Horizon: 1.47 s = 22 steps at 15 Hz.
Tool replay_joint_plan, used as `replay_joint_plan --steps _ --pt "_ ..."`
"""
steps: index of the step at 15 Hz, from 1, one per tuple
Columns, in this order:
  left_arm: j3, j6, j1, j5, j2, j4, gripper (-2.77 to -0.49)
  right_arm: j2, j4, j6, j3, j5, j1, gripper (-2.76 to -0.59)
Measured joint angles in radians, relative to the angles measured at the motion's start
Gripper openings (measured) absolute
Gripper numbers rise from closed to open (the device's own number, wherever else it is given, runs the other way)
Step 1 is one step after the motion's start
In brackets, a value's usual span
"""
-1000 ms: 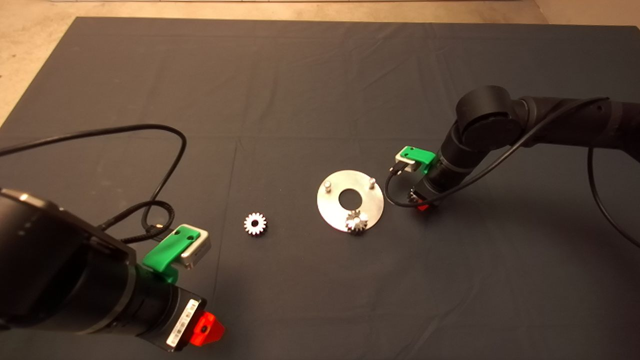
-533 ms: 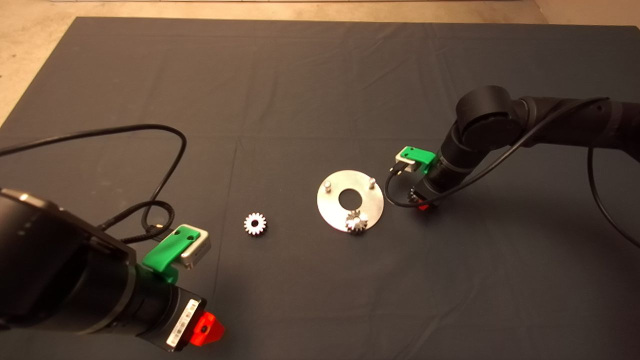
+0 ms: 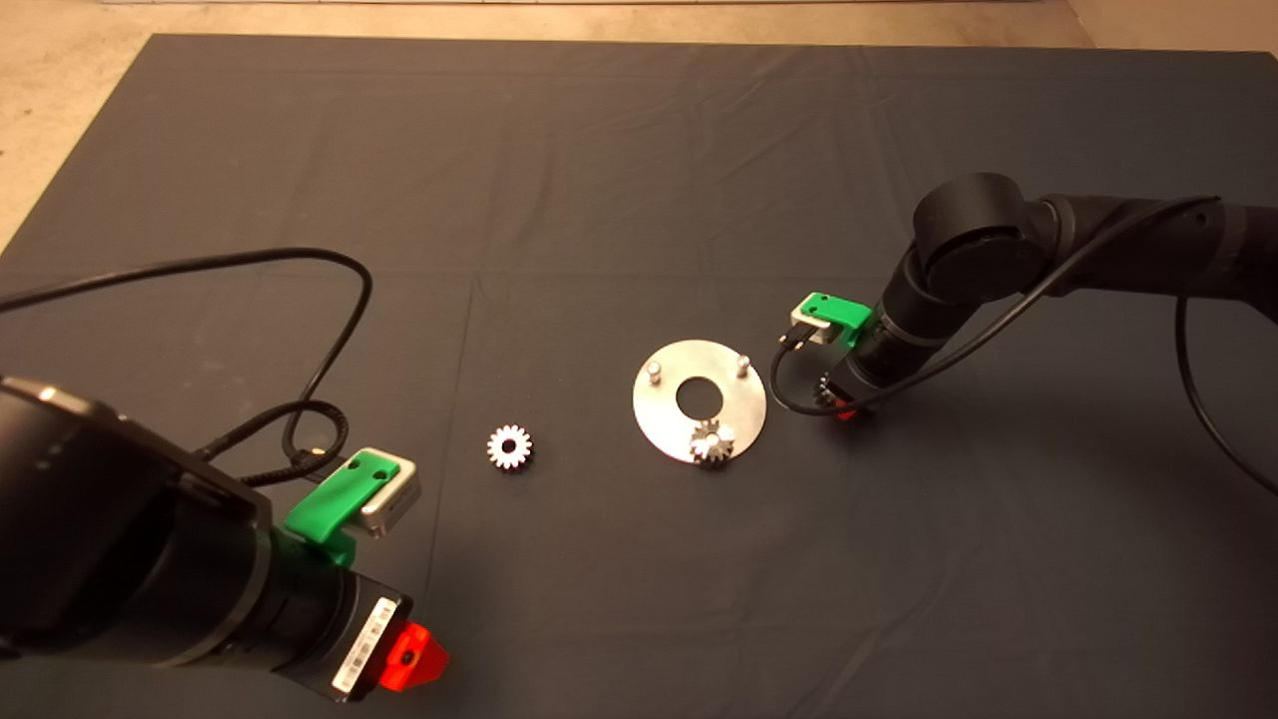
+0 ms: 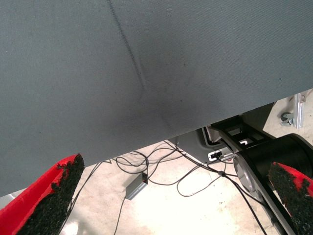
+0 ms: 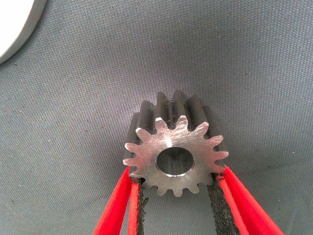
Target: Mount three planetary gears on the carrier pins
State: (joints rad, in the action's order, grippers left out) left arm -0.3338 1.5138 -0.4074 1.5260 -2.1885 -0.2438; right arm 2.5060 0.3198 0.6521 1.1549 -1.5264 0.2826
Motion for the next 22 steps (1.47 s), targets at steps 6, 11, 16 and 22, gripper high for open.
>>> replay_joint_plan --steps 6,11,16,22 --pt "0.000 0.000 0.000 0.000 0.000 0.000 -0.51 -0.011 0.006 0.002 -0.011 0.008 -0.002 -2.65" --pt "0.000 0.000 0.000 -0.001 0.000 0.000 -0.51 -0.029 0.012 0.002 -0.034 0.006 -0.006 -2.65" --pt "0.000 0.000 0.000 0.000 0.000 0.000 -0.51 -0.037 0.017 0.008 -0.058 0.001 -0.008 -2.65" --pt "0.000 0.000 0.000 -0.005 0.000 0.000 -0.51 -0.035 0.018 0.062 -0.141 -0.001 0.049 -2.66"
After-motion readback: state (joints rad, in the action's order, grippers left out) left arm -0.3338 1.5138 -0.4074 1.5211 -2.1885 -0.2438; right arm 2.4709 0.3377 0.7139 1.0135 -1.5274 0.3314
